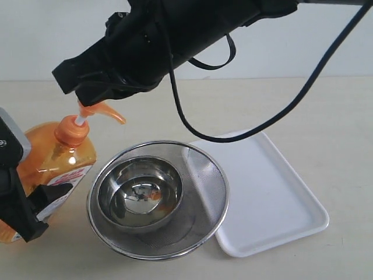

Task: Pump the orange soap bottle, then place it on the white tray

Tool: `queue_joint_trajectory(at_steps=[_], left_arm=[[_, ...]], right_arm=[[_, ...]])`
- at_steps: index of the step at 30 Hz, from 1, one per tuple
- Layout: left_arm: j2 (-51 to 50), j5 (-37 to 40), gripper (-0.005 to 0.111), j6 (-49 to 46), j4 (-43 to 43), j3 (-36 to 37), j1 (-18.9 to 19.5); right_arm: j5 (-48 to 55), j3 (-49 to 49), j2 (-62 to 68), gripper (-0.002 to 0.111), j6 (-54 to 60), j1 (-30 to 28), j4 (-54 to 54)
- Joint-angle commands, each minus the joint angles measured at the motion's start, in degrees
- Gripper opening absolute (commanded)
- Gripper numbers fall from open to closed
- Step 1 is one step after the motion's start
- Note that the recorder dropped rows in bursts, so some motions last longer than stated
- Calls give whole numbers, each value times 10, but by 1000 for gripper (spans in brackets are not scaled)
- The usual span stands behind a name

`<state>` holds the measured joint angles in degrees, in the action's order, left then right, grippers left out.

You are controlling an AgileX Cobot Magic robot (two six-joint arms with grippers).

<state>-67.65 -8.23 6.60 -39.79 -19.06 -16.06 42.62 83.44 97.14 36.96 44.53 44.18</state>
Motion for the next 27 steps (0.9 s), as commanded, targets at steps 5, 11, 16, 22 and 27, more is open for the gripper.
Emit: queue_joint_trajectory(at_steps=[5, 11, 16, 22, 27], left_arm=[[3, -52, 5, 21, 13, -4, -7], [3, -51, 5, 21, 13, -4, -7], [3, -51, 5, 21, 13, -4, -7], [3, -51, 5, 21, 13, -4, -7], [3, -50, 5, 21, 13, -4, -7]], right_arm=[[8, -5, -28, 0, -6, 5, -34], [-13, -5, -41, 0, -6, 5, -38], [-36, -5, -41, 0, -6, 5, -39], [-39, -5, -41, 0, -29, -2, -74], [-37, -5, -38, 0, -37, -16, -72]])
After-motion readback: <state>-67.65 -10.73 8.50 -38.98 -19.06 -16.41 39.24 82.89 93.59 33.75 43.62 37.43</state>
